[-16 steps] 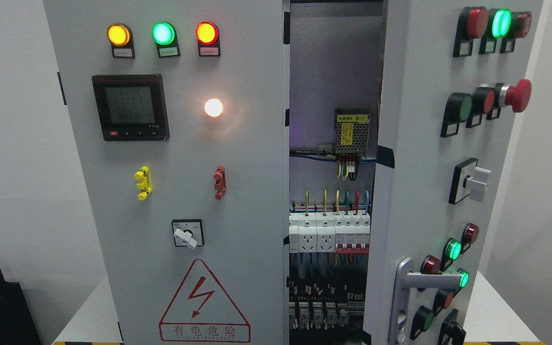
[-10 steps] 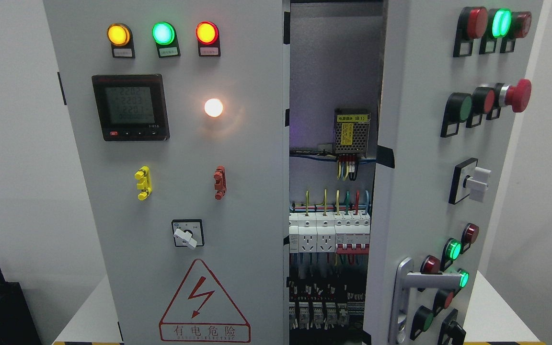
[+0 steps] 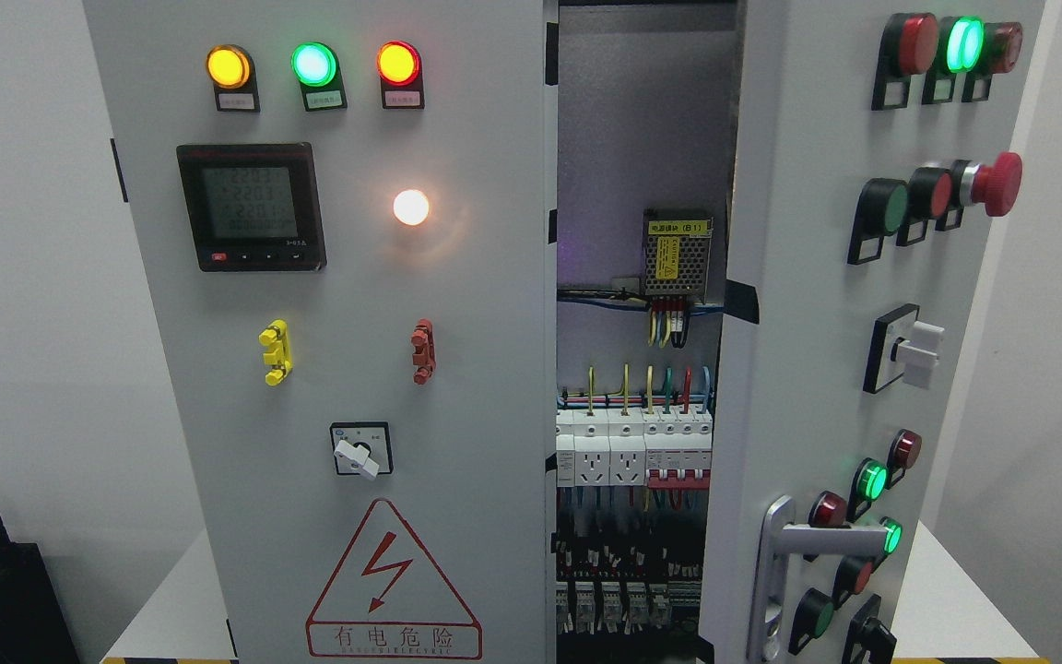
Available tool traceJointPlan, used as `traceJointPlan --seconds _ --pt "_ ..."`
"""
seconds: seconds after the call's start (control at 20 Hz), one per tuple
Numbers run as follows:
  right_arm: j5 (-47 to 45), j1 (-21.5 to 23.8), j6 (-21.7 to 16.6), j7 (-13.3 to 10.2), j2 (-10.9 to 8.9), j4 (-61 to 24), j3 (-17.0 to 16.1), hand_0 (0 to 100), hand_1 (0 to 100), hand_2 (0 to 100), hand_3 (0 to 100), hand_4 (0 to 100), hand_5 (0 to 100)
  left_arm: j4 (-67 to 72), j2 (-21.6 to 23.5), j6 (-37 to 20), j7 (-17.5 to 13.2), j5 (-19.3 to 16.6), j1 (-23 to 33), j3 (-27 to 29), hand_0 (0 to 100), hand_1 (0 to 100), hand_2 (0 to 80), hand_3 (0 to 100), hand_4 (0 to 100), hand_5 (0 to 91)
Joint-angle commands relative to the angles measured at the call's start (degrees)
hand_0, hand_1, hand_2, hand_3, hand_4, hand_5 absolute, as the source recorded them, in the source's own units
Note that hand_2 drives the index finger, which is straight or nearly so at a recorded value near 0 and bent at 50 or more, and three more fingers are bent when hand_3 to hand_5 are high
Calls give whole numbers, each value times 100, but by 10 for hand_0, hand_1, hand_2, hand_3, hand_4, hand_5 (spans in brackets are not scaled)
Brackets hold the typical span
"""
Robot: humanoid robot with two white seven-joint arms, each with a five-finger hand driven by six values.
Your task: Open door with both hands
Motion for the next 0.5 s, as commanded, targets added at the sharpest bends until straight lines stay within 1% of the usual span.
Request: traceJointPlan --seconds 0.0,0.05,0.1,0.3,0.45 --pt "62 0 -2 -3 0 0 -1 0 0 0 0 0 0 -170 -1 -11 5 -22 9 -13 0 0 0 0 43 0" --pt "62 0 -2 -3 0 0 -1 0 0 0 0 0 0 -424 -10 -11 -4 -22 61 -13 0 0 0 0 43 0" --pt "62 0 -2 5 0 0 -1 0 0 0 0 0 0 -783 -36 -3 -4 -22 236 -13 0 0 0 0 43 0" --pt "62 0 7 -3 0 -9 -1 0 0 0 0 0 0 -2794 -10 103 -13 4 1070 -21 0 0 0 0 43 0" --pt "62 0 -2 -3 0 -9 -1 0 0 0 0 0 0 -4052 121 164 -22 82 1449 -337 0 0 0 0 42 0"
